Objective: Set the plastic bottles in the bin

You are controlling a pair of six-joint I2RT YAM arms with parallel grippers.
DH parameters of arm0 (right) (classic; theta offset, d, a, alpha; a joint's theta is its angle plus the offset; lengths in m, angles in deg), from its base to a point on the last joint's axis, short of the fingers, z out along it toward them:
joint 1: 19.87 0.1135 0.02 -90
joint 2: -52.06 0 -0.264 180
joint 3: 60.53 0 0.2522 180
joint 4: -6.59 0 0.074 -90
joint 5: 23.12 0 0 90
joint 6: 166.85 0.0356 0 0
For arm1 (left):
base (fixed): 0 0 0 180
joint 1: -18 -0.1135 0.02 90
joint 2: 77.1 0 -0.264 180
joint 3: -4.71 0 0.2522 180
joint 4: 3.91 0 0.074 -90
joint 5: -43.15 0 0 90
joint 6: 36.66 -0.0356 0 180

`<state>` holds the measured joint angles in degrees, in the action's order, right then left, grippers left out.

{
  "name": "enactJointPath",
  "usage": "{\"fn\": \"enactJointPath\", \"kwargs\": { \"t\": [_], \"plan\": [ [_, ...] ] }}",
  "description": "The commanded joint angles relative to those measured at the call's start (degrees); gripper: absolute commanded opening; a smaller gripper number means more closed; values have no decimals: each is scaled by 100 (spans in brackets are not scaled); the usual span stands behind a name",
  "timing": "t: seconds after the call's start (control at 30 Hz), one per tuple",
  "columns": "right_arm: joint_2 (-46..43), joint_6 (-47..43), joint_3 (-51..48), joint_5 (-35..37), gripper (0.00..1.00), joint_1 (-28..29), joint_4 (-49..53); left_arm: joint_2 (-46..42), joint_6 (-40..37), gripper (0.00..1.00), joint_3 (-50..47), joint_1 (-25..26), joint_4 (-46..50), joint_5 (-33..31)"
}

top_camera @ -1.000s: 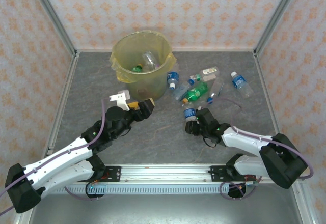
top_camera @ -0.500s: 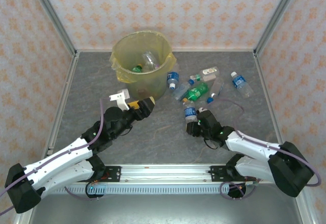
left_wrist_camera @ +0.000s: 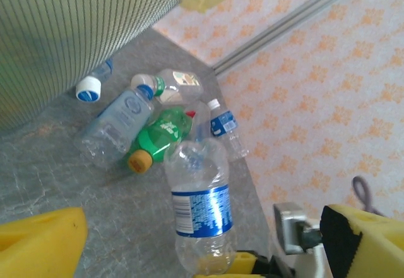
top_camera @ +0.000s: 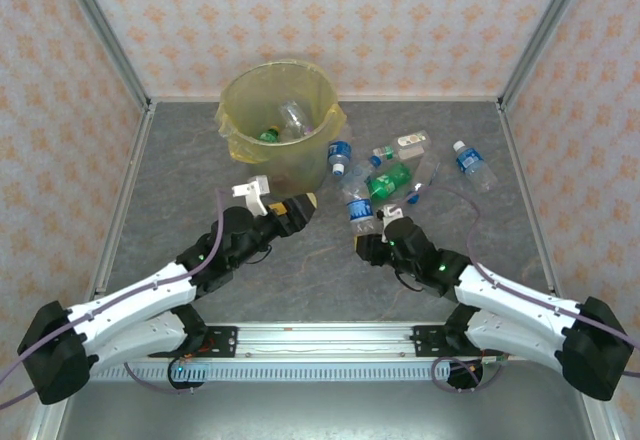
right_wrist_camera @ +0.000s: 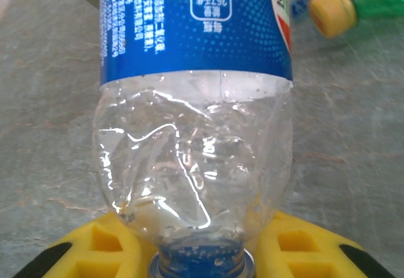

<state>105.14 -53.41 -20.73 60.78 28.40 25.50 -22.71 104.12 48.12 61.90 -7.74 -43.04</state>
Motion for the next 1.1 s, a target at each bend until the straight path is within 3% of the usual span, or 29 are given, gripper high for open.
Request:
{"fn": "enactJointPath", "kwargs": {
  "t": [0.0,0.37,0.83,1.07],
  "plan": [
    [-57,-295,345,508,25,334,-35,237,114,95,216,53,-438,409],
    [695,-672,997,1620,25,1715,-92,905,212,93,283,64,-932,913],
    [842,-722,1170,1648,26,1860,-215,1159,219,83,188,84,-1175,1130],
    [782,-731,1136,1692,26,1900,-260,1234,184,68,295,92,-1134,1180]
  ]
}}
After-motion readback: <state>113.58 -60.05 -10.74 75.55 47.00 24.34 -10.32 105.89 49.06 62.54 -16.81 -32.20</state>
